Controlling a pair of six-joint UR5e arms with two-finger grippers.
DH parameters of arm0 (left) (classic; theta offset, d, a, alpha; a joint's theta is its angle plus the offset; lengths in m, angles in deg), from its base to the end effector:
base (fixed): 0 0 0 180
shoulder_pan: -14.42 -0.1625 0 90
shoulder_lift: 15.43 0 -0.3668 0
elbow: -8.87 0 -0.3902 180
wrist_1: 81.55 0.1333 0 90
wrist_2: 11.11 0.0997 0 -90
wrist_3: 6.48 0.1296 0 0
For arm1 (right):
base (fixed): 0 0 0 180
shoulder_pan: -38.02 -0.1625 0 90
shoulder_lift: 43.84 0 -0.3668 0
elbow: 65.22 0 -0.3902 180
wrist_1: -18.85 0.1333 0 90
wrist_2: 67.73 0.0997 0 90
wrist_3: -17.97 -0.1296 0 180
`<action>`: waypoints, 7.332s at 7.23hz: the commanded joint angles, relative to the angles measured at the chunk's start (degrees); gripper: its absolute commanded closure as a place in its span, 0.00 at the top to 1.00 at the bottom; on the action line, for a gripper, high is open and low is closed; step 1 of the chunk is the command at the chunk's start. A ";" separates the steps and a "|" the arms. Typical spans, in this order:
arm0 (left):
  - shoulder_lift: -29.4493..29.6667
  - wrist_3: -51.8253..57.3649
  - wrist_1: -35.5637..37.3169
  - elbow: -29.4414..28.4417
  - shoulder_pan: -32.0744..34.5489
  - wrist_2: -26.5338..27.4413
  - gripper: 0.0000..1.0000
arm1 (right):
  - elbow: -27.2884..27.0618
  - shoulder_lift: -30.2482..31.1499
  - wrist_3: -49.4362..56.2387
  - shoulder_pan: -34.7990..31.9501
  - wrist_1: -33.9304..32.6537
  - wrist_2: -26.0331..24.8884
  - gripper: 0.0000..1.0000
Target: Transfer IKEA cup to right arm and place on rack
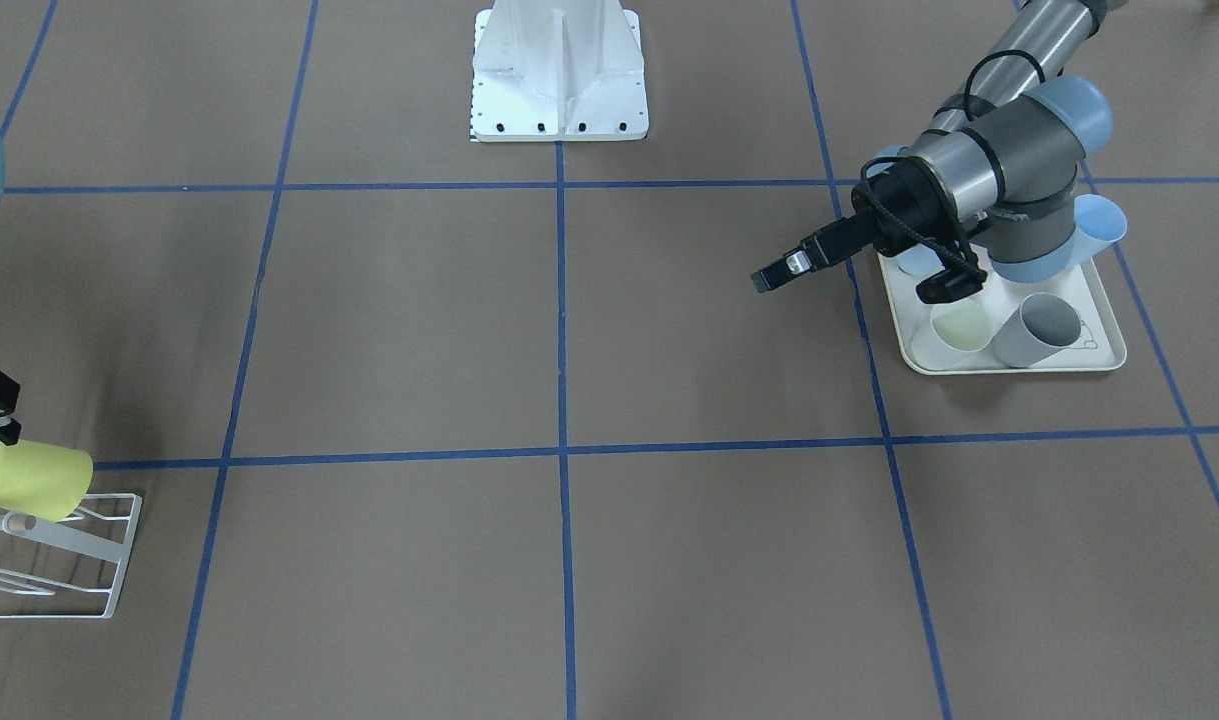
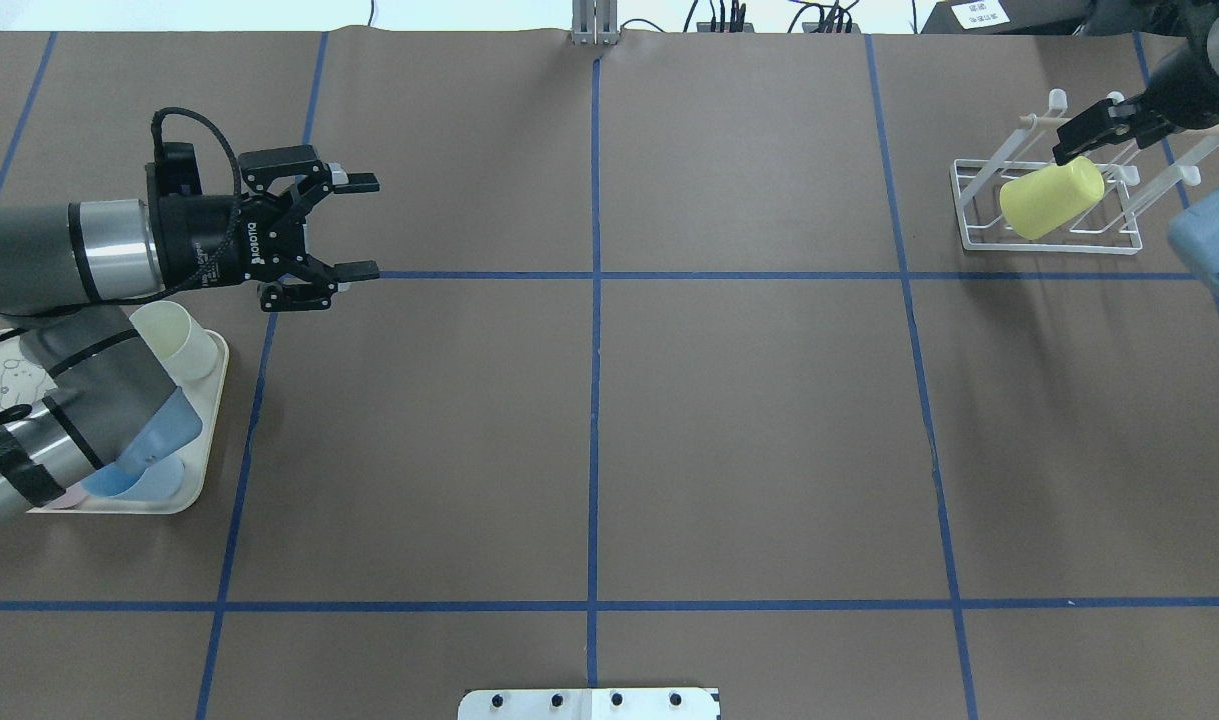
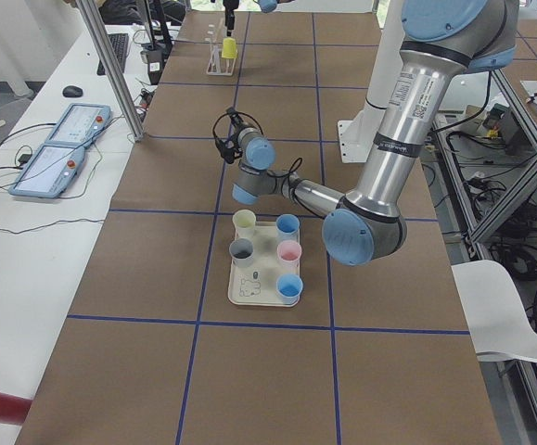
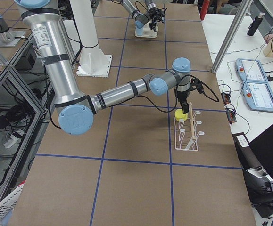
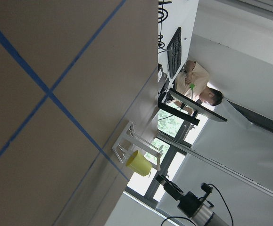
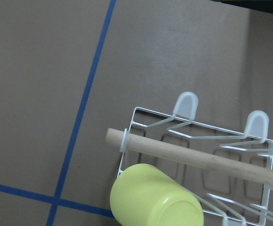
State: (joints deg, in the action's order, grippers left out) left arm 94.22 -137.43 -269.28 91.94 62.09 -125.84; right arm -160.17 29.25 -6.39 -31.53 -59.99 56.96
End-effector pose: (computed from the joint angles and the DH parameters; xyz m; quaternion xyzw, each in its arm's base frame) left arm 0.3317 -0.4816 0.2875 -0.0749 0.8081 -0.2633 0.5215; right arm -0.1575 -0.5928 0.4032 0.1418 -0.3676 -0.0535 0.9175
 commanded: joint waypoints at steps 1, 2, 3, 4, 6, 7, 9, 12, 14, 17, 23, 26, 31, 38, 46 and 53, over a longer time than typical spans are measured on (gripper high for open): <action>-3.55 13.02 7.17 0.25 10.28 -10.46 1.00 | -0.85 -0.14 -0.25 -0.06 0.00 1.52 0.99; -3.91 23.18 15.91 0.51 15.73 -17.04 1.00 | -0.94 -0.31 -0.33 0.03 0.00 1.43 0.99; -5.30 33.21 22.69 0.51 19.00 -20.24 1.00 | -0.94 -0.32 -0.60 -0.06 0.00 1.52 0.99; -9.41 44.01 27.20 0.60 20.08 -20.35 1.00 | -0.94 -0.40 -1.12 -0.06 0.00 1.43 0.99; -16.70 66.16 37.31 0.69 21.75 -19.83 1.00 | -1.03 -0.40 -1.21 0.03 0.00 1.52 0.99; -19.44 74.70 42.22 1.47 23.06 -19.83 1.00 | -1.03 -0.40 -2.00 0.03 0.00 1.61 0.99; -25.85 86.69 48.84 4.36 24.47 -19.83 1.00 | -1.81 -0.58 -3.41 0.20 0.09 1.96 0.99; -35.70 91.49 51.24 10.86 23.43 -19.74 1.00 | -4.01 -0.49 -8.85 2.48 0.09 2.66 0.99; -41.94 91.49 51.24 14.30 22.21 -19.57 1.00 | -3.93 -0.49 -8.86 2.49 0.09 2.66 0.99; -44.17 91.40 51.41 13.87 18.78 -15.87 1.00 | -3.84 -0.40 -8.86 2.66 0.00 2.66 0.99; -41.71 90.43 54.05 12.38 12.36 -15.52 0.80 | -3.49 -0.32 -8.86 2.75 0.09 2.57 0.99; -39.43 90.61 54.75 11.41 12.35 -16.22 0.00 | -3.75 -0.23 -8.86 2.75 0.09 2.57 0.99; -39.42 95.09 61.03 17.17 26.48 -25.27 0.00 | -4.10 -0.40 -9.47 2.75 0.18 2.57 0.99; -15.05 40.46 58.51 29.54 18.37 -33.45 0.00 | -6.21 0.12 -54.67 10.39 33.16 3.88 0.99; 6.63 -19.38 4.98 15.55 -9.77 3.58 0.00 | -5.51 -1.98 -91.07 18.62 76.95 0.17 0.99; 7.69 -38.50 -12.83 12.29 -12.69 8.65 0.00 | -5.42 -11.55 -96.22 31.30 84.11 -11.81 0.99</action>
State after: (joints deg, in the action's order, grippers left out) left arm 101.57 -175.13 -280.73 104.27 50.25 -117.50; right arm -165.66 19.71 -102.47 -2.18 24.10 48.42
